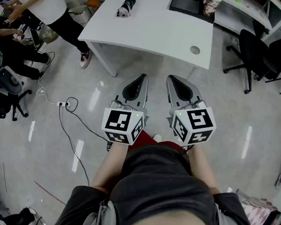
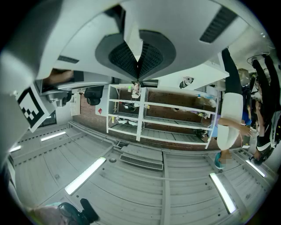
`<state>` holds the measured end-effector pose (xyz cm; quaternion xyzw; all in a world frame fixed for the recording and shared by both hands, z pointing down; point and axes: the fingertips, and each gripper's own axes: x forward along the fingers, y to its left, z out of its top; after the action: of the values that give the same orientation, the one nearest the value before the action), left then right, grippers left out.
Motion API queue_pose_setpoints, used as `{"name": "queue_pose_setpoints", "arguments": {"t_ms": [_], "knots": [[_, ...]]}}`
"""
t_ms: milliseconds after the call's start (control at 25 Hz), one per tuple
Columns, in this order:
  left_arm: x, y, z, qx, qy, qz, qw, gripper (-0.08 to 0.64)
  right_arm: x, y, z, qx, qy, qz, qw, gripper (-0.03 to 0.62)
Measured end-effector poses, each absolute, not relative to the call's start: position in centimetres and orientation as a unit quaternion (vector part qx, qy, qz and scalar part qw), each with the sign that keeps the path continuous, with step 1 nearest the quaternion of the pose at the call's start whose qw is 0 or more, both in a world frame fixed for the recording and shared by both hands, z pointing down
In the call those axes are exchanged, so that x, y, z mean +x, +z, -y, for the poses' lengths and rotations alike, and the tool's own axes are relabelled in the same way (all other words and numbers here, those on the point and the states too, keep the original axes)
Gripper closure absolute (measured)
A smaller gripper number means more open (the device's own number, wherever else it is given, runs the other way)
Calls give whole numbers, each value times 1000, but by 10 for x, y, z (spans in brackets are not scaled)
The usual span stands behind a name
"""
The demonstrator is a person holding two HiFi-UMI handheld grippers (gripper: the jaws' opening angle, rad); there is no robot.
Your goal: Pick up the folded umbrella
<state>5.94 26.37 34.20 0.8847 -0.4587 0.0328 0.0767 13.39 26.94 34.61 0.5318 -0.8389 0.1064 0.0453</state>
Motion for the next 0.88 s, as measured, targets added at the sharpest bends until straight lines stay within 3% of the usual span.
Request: {"name": "queue_pose_setpoints", "arguments": {"t_ms": [880], "knots": [[41, 336, -256, 865, 32, 495, 69, 546, 135, 356, -265, 522, 132, 841, 50, 574]]}}
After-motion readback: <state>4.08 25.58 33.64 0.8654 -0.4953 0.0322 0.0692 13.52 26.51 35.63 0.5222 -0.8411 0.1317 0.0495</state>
